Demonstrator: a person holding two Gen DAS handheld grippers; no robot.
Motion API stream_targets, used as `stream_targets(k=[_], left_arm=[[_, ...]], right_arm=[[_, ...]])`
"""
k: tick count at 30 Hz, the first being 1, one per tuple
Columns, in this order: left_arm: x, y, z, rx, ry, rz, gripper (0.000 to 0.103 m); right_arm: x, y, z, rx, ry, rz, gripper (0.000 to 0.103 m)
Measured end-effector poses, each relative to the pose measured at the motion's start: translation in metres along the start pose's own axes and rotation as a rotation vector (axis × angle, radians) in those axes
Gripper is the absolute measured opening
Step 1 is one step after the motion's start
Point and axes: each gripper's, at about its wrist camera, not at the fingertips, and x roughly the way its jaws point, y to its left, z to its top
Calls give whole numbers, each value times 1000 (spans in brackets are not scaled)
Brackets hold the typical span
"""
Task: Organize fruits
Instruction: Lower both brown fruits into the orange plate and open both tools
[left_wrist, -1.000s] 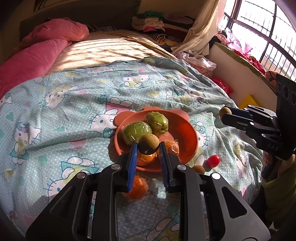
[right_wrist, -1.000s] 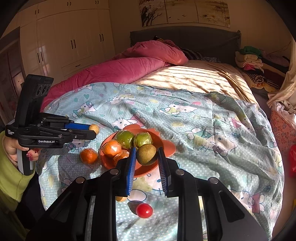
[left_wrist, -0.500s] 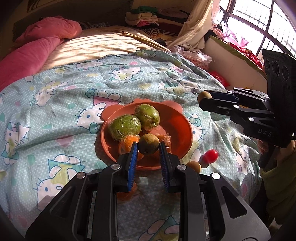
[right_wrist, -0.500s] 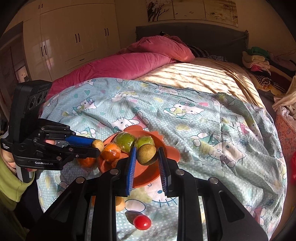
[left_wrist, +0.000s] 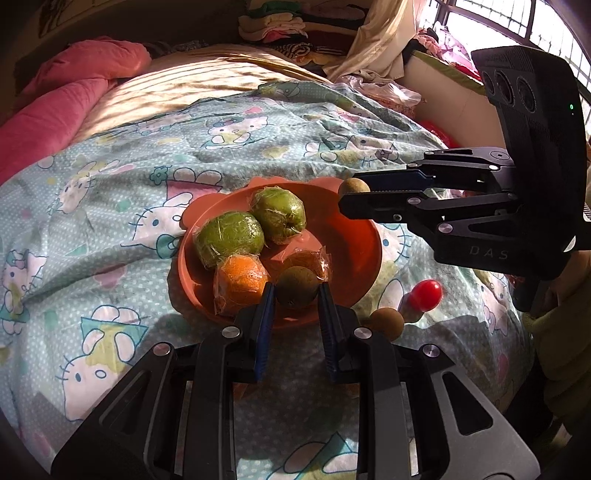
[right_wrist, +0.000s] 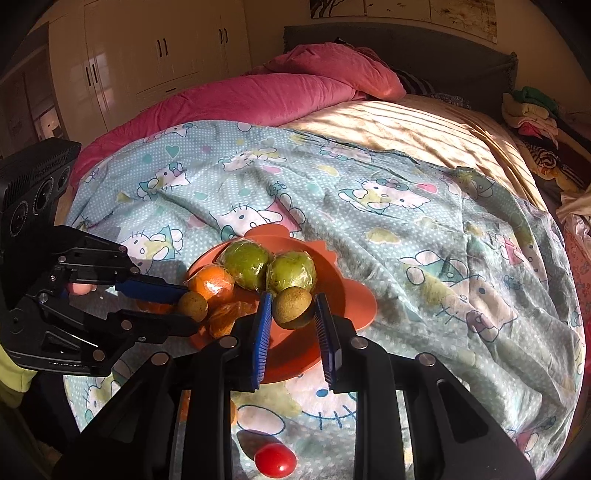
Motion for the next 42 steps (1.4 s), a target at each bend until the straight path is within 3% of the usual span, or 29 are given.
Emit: stream_targets(k=[24,42], left_arm=[[11,1,-3,4,21,19,16],[14,0,-4,0,26,14,16]], right_arm=[[33,10,3,-101,155,-55,23],[42,9,3,-112,187,-68,23]])
